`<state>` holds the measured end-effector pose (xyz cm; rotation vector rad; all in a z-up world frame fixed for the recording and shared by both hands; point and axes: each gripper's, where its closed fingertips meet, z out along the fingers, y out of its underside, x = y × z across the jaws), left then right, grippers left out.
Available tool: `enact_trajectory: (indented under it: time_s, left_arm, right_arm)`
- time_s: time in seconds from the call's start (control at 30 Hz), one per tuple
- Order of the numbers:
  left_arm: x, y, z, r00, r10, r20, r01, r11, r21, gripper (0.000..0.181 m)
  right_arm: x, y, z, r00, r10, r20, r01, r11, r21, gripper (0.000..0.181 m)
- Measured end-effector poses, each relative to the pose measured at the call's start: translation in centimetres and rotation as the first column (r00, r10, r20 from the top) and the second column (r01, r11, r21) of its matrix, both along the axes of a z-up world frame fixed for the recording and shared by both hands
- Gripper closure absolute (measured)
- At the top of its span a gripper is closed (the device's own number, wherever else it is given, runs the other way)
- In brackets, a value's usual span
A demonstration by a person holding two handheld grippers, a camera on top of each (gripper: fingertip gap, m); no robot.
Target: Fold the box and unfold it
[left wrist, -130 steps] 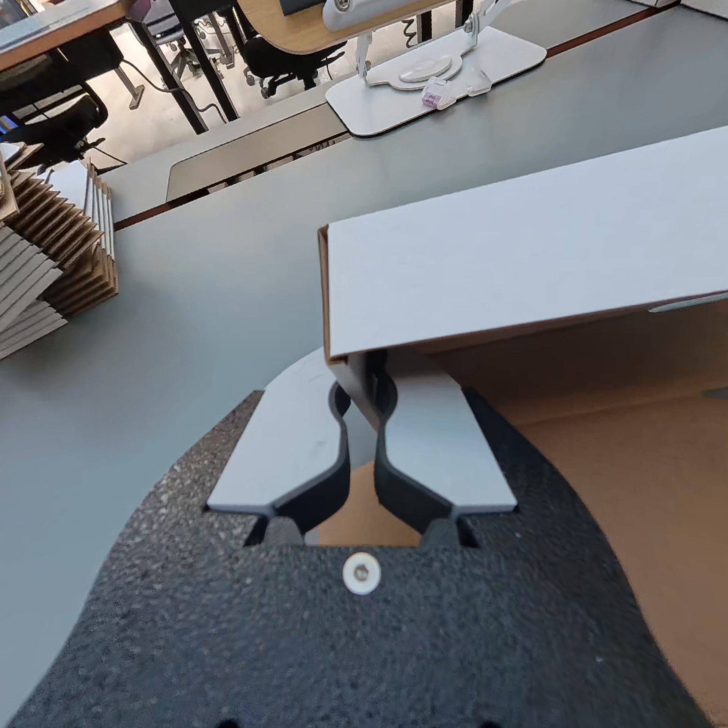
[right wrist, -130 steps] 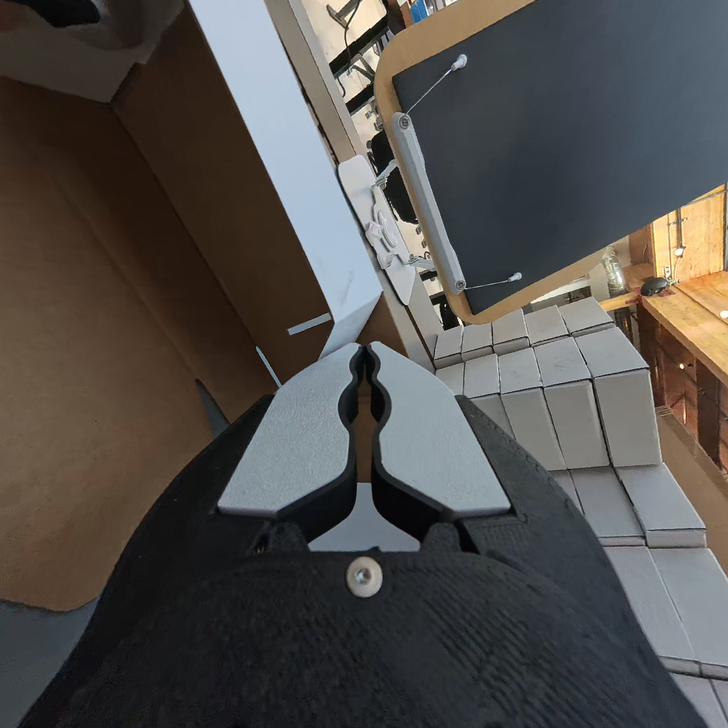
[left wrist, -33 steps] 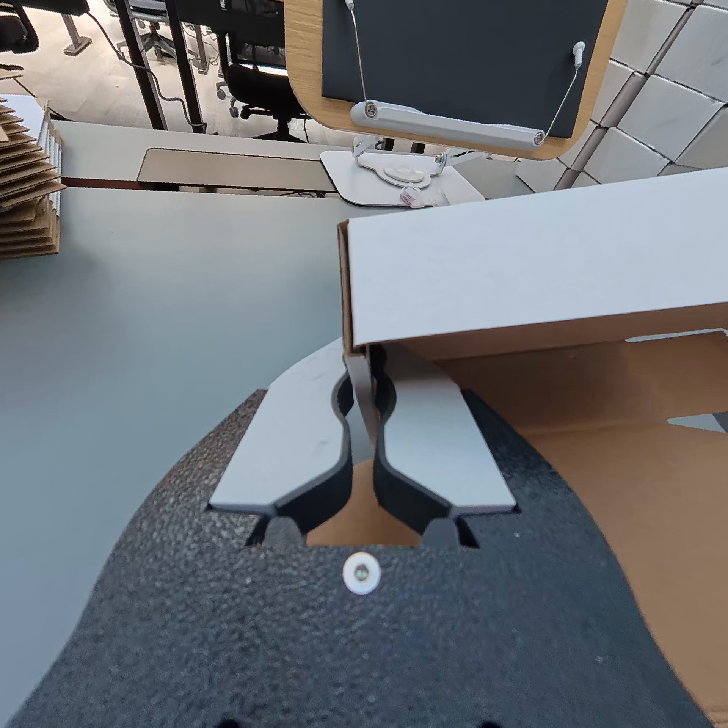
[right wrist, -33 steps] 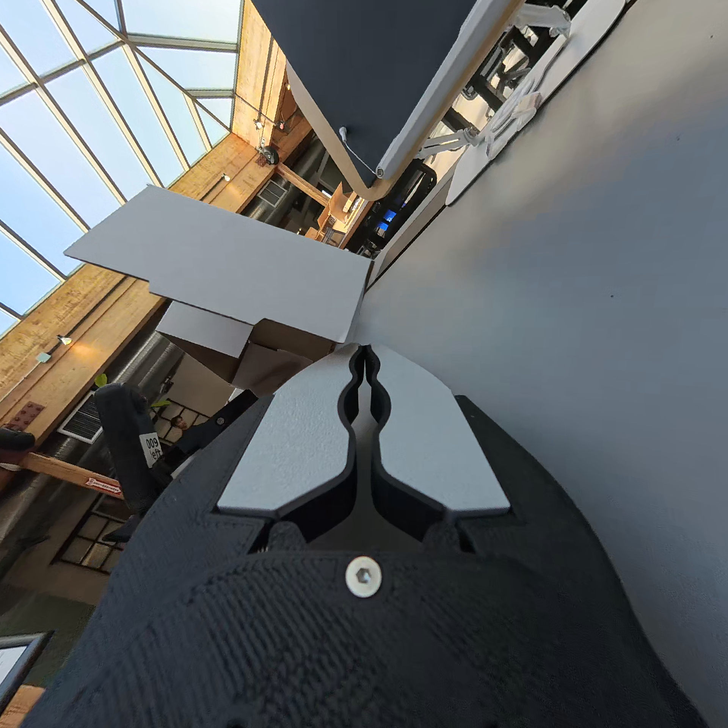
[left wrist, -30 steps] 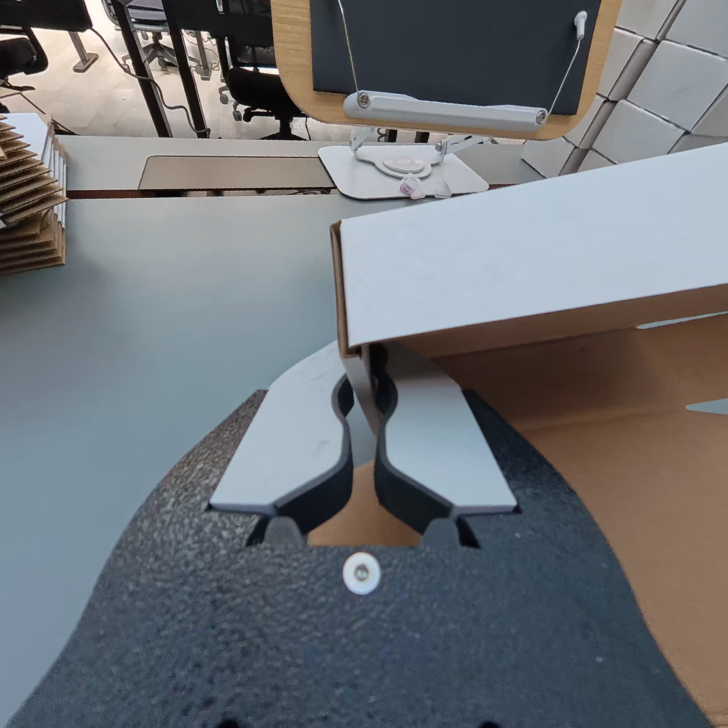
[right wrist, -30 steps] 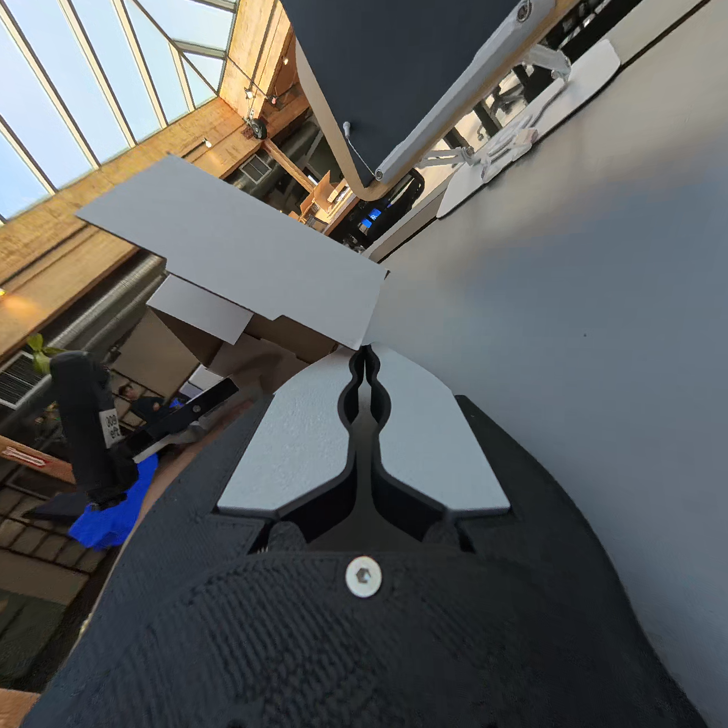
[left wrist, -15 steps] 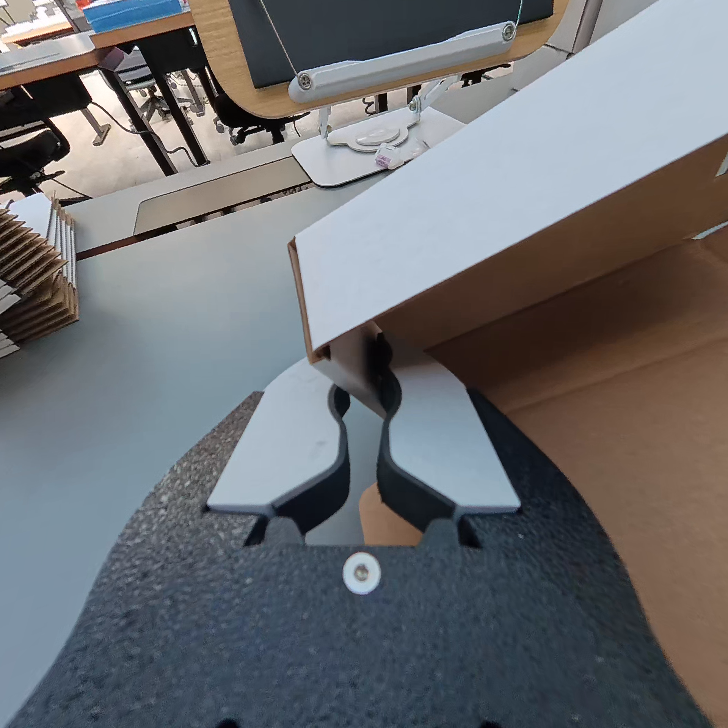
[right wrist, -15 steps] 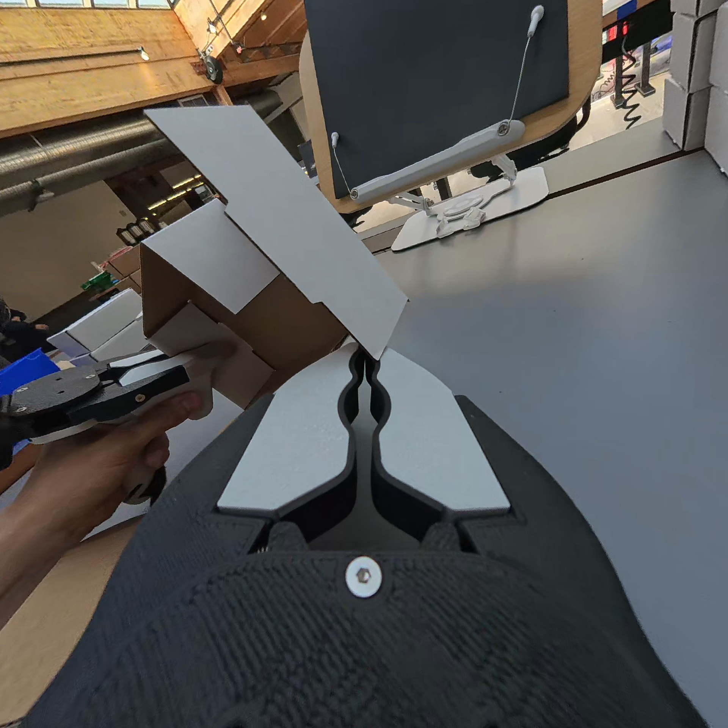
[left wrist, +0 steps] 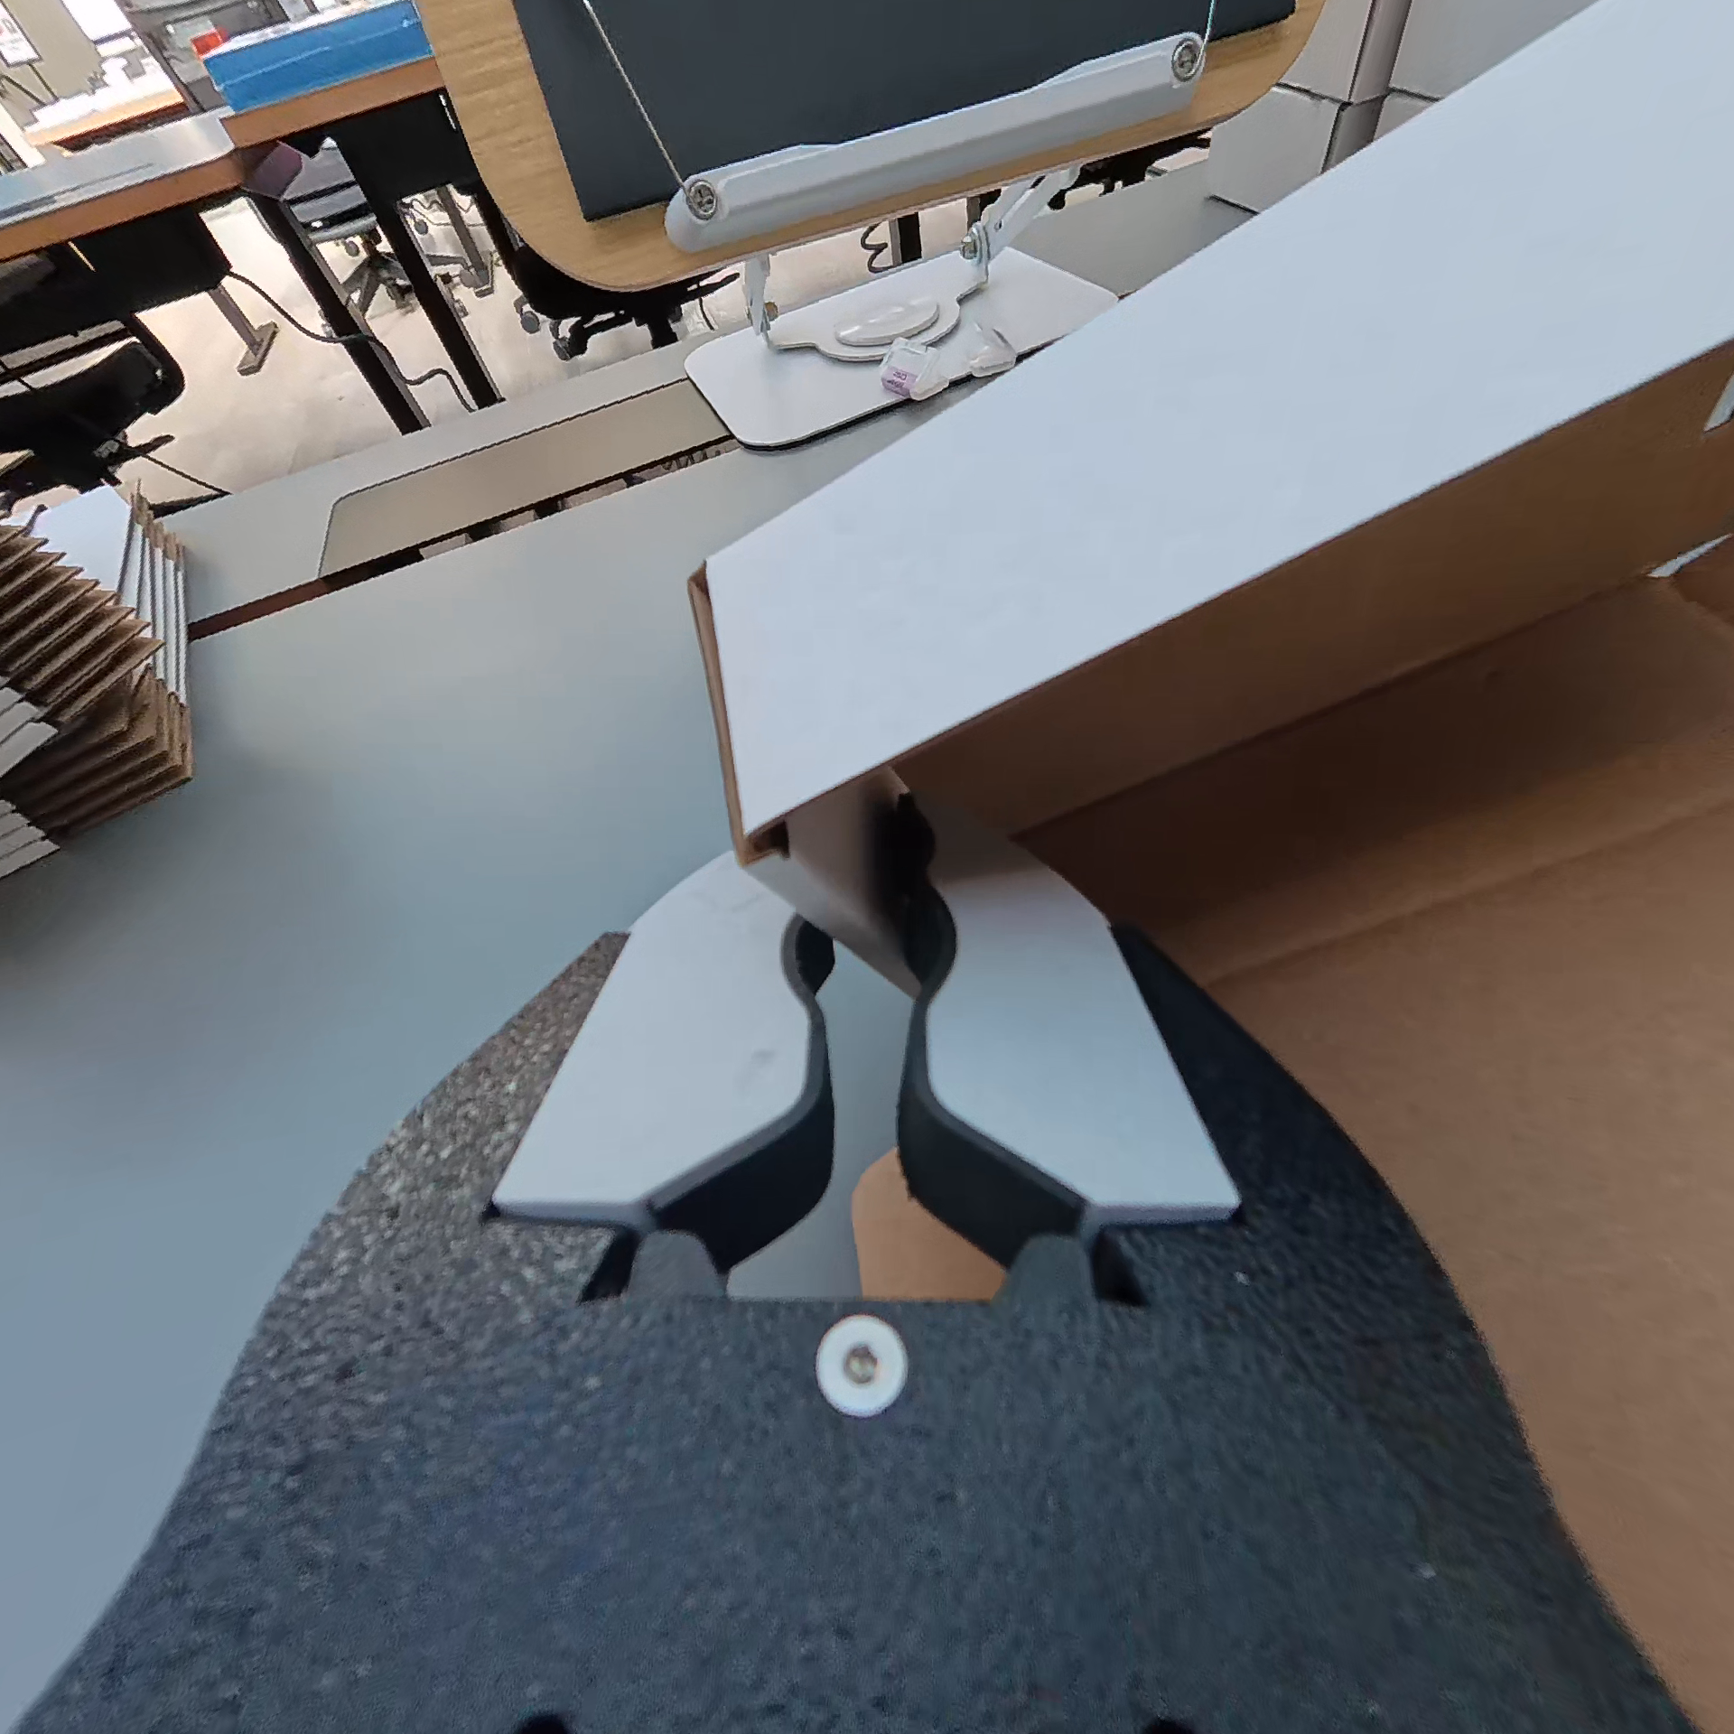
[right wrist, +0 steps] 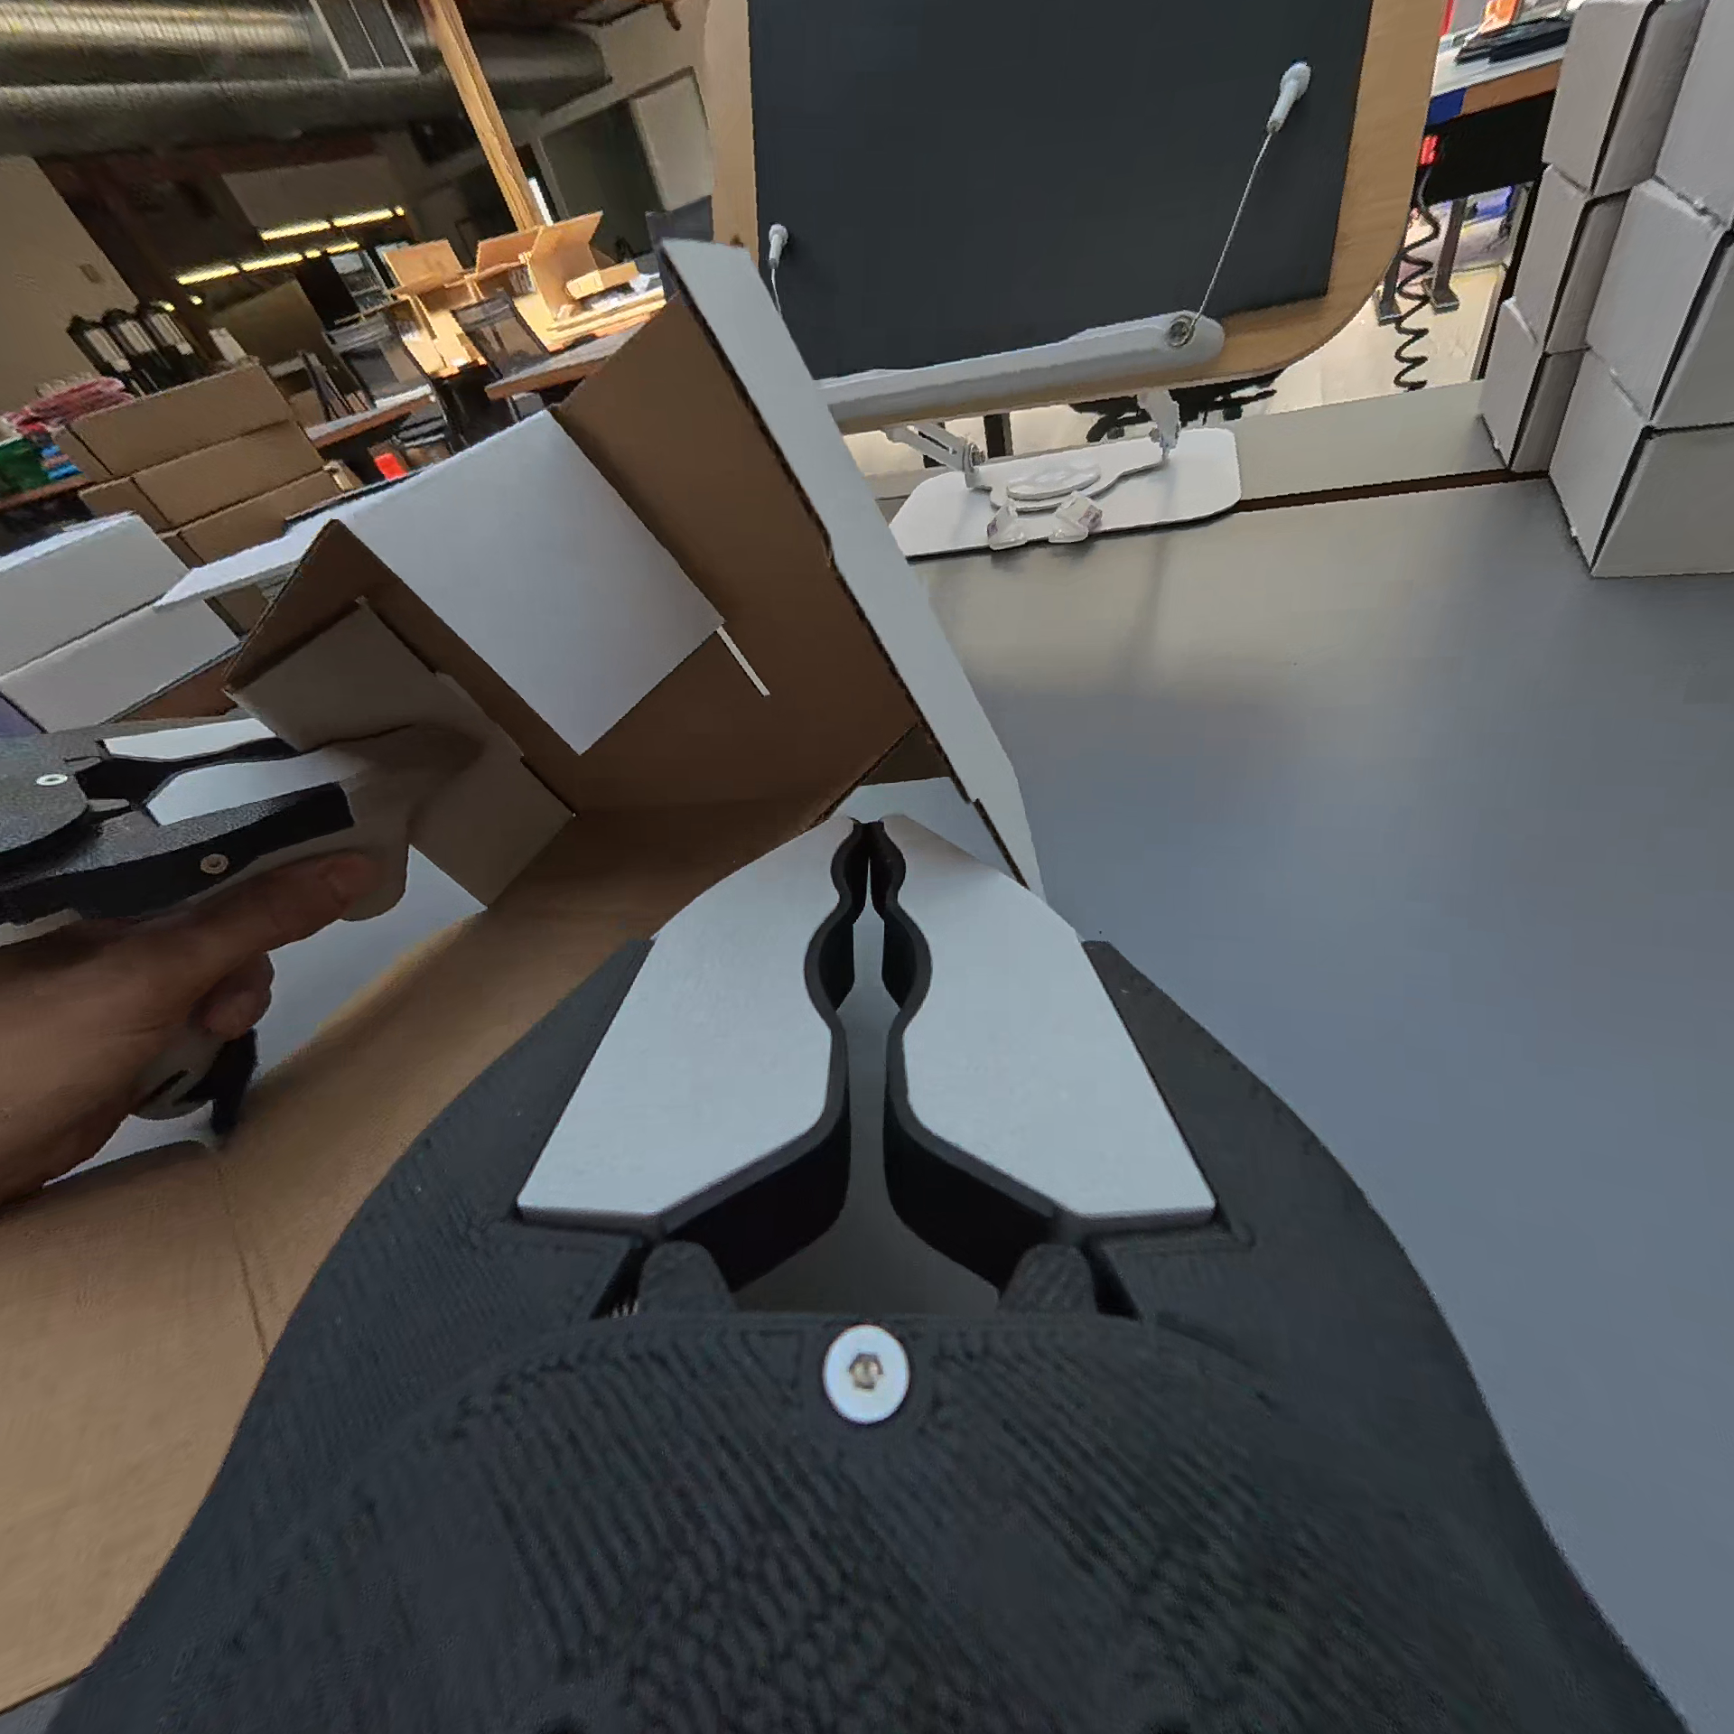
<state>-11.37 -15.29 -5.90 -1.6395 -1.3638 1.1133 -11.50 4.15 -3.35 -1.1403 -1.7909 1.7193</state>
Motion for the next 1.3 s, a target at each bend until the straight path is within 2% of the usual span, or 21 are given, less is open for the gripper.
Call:
enact_trajectory:
  time_s: [0.13, 0.23, 0.3, 0.37, 0.43, 0.5, 0.57, 0.73, 0.83, 0.93, 1.0, 1.13, 1.3]
  left_arm:
    - [0.0, 0.2, 0.8, 0.999, -0.021, -0.034, 0.019, 0.999, -0.037, 0.172]
    - [0.1, 0.6, 0.9, 0.999, -0.012, -0.031, 0.010, 0.999, -0.048, 0.172]
    - [0.1, 0.7, 0.6, 1.000, -0.009, -0.019, 0.008, 1.000, -0.029, 0.172]
    - [0.2, 0.9, 0.2, 1.000, 0.004, 0.000, -0.004, 1.000, -0.021, 0.173]
    - [0.3, 1.2, -0.1, 1.000, 0.020, 0.020, -0.020, 0.999, -0.027, 0.174]
    - [0.4, 1.5, -0.5, 0.999, 0.028, 0.036, -0.027, 0.999, -0.040, 0.175]
    - [0.5, 2.0, -1.2, 0.998, 0.018, 0.061, -0.017, 1.000, -0.015, 0.175]
    - [0.5, 2.0, -1.6, 0.996, 0.003, 0.092, -0.005, 1.000, 0.012, 0.175]
    - [0.4, 1.9, -1.8, 0.994, -0.019, 0.108, 0.020, 1.000, -0.006, 0.175]
    - [0.4, 1.9, -1.8, 0.993, -0.029, 0.117, 0.029, 1.000, -0.004, 0.174]
    - [0.4, 1.9, -1.8, 0.993, -0.028, 0.112, 0.029, 0.999, -0.012, 0.174]
    - [0.4, 1.9, -1.8, 0.994, -0.040, 0.103, 0.040, 0.999, 0.009, 0.174]
    - [0.4, 1.9, -1.8, 0.994, -0.047, 0.098, 0.046, 0.999, 0.013, 0.174]
  right_arm:
    - [0.3, -0.5, -1.1, 0.992, 0.127, 0.010, -0.126, 0.974, 0.187, 0.181]
    - [0.2, -0.4, -1.5, 0.995, 0.096, -0.012, -0.087, 0.943, 0.321, 0.181]
    - [0.5, -0.9, -2.2, 0.996, 0.081, -0.038, -0.056, 0.897, 0.438, 0.181]
    - [0.6, -1.4, -3.1, 0.988, 0.062, -0.138, 0.038, 0.784, 0.620, 0.181]
    - [0.6, -2.3, -4.0, 0.963, 0.099, -0.251, 0.133, 0.634, 0.762, 0.181]
    - [0.9, -3.6, -4.2, 0.922, 0.172, -0.346, 0.217, 0.511, 0.832, 0.181]
    - [1.1, -4.6, -4.7, 0.893, 0.248, -0.375, 0.265, 0.384, 0.884, 0.181]
    - [1.2, -6.4, -6.9, 0.864, 0.421, -0.276, 0.212, 0.192, 0.958, 0.181]
    - [1.3, -6.8, -7.8, 0.837, 0.516, -0.182, 0.203, 0.016, 0.979, 0.180]
    - [1.3, -6.9, -7.9, 0.828, 0.551, -0.108, 0.218, -0.138, 0.966, 0.181]
    - [1.3, -6.9, -7.9, 0.833, 0.547, -0.082, 0.201, -0.163, 0.966, 0.181]
    - [1.4, -6.9, -7.8, 0.836, 0.525, -0.158, 0.247, -0.103, 0.963, 0.181]
    - [1.4, -6.9, -7.7, 0.833, 0.530, -0.160, 0.238, -0.083, 0.968, 0.181]
